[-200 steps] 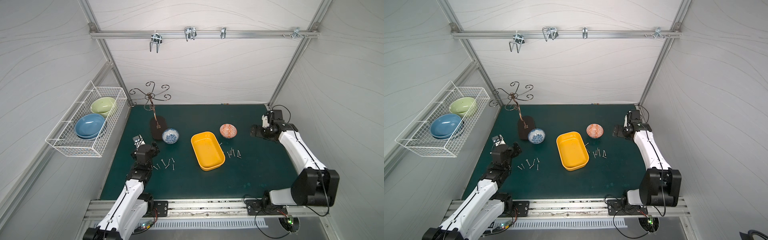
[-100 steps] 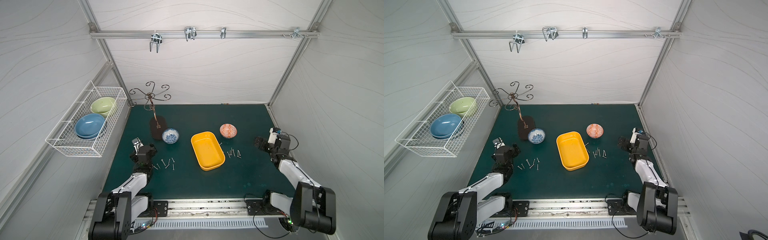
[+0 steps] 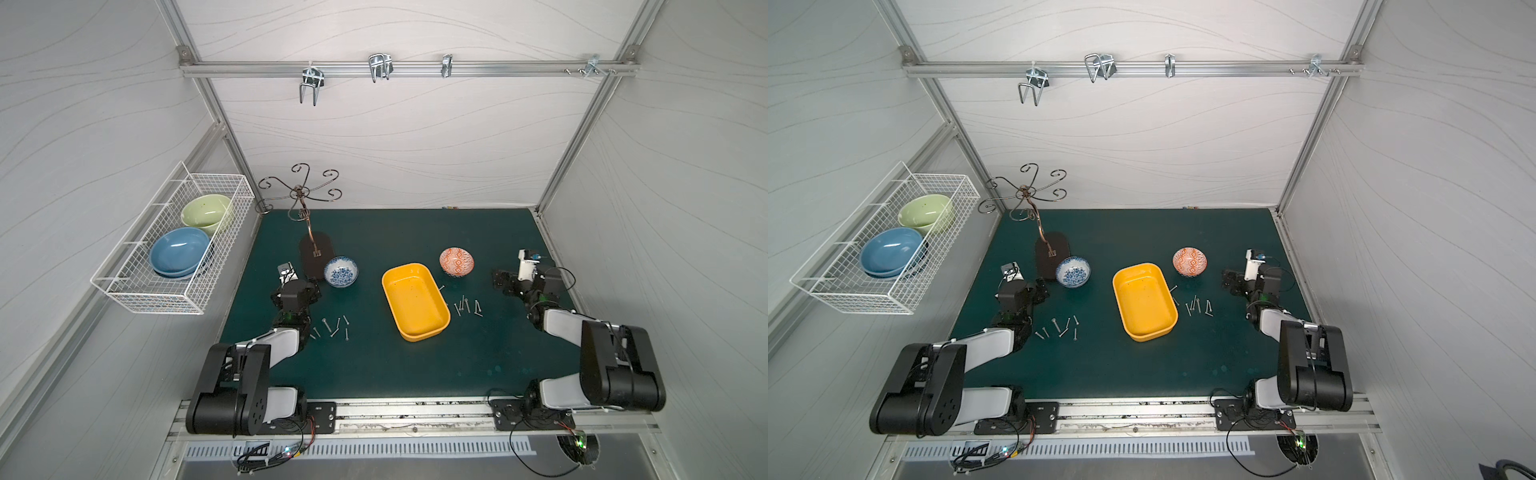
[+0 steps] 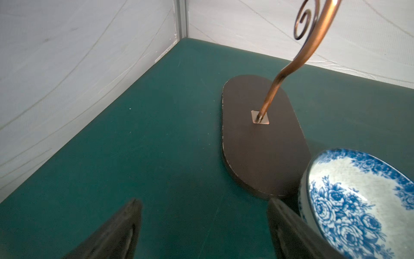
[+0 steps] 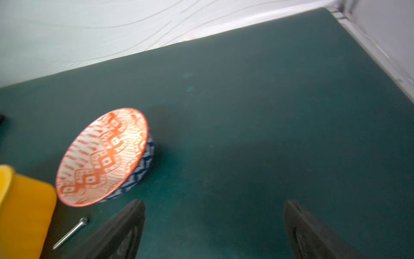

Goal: Take out the screws from the storage box
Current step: Reset both arms

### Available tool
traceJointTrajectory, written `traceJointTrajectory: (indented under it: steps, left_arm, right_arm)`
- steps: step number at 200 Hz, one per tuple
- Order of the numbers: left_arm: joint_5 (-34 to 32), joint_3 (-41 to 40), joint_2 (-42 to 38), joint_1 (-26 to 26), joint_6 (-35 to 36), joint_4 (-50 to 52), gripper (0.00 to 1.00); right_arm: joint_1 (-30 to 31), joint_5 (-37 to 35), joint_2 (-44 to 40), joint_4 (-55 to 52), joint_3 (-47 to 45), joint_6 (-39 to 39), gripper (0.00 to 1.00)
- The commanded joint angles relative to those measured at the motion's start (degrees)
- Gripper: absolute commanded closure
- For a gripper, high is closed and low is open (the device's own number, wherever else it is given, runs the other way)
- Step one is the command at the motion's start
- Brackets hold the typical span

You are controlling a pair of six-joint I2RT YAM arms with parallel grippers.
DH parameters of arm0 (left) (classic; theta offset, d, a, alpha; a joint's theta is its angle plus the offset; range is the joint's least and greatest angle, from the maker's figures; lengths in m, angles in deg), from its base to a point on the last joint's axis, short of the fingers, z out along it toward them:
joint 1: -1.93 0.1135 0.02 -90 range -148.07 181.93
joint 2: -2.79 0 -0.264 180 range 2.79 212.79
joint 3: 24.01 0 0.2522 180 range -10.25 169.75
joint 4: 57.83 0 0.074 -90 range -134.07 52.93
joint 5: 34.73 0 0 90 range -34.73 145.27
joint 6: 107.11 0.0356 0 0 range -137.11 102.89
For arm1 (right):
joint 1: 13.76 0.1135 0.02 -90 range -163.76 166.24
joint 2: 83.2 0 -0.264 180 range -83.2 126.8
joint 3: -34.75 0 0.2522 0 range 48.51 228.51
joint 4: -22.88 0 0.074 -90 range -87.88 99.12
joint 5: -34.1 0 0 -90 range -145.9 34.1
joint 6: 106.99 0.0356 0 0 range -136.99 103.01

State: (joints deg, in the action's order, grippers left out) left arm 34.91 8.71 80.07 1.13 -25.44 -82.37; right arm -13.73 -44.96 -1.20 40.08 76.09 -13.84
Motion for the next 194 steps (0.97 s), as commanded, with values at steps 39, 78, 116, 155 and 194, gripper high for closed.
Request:
traceJointTrajectory:
  steps: [39,78,116,155,194]
  left_arm:
    - [7.4,4.9,11.2,0.4,5.3,-8.5,0.05]
    - [8.0,5.4,11.4,0.7,5.3,-8.4,0.01]
    - [8.1,5.1,11.0,0.7,5.2,-8.5,0.01]
    - [8.1,5.0,11.1,0.7,5.3,-8.8,0.01]
    - [8.1,4.9,11.1,0.7,5.3,-8.7,0.01]
  right_arm:
    - [-0.1,4.4,8.9,13.1,-1.2,-3.4,0.01]
    - [1.3,1.0,8.5,13.5,-1.5,-4.0,0.01]
    - [3.0,-2.1,7.9,12.7,-1.5,-5.1,0.01]
    - [3.0,-2.0,7.9,12.8,-1.5,-5.2,0.01]
    - [3.0,-1.7,8.2,12.5,-1.1,-5.2,0.01]
